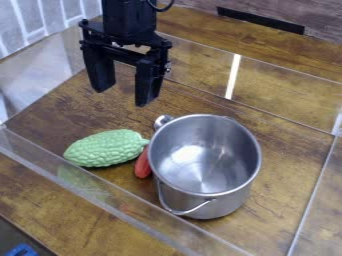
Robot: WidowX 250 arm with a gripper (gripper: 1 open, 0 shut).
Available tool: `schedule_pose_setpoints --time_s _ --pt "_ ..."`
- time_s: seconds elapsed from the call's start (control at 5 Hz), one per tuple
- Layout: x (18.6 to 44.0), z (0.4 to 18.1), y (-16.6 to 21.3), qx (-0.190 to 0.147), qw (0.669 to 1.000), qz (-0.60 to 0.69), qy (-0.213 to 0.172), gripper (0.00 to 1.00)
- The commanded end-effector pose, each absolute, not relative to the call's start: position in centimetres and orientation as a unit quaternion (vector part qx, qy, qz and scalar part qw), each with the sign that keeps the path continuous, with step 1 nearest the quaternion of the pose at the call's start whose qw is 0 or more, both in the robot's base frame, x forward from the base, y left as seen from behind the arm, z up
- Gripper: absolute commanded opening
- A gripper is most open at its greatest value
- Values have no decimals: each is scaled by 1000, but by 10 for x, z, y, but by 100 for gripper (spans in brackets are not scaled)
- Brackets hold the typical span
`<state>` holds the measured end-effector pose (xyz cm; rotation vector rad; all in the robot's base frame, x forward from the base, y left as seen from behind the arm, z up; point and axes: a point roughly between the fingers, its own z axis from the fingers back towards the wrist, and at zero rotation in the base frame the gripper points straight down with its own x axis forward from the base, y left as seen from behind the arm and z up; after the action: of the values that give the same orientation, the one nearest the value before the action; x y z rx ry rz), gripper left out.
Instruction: Move the pink spoon to the left
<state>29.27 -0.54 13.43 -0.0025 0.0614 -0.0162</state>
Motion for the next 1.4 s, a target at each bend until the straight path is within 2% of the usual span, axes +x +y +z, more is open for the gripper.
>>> schedule_pose_setpoints --time_s 0.0,0.2,0.4,0.8,1.2 --pt "293 134 -5 0 999 -7 31 100" --pt "296 133 -3 5 1000 -6 30 100" --pt "299 140 -1 21 1000 -1 24 100" --pt "298 152 -14 24 1000 -7 15 100" --pt "299 154 2 36 999 3 7 100"
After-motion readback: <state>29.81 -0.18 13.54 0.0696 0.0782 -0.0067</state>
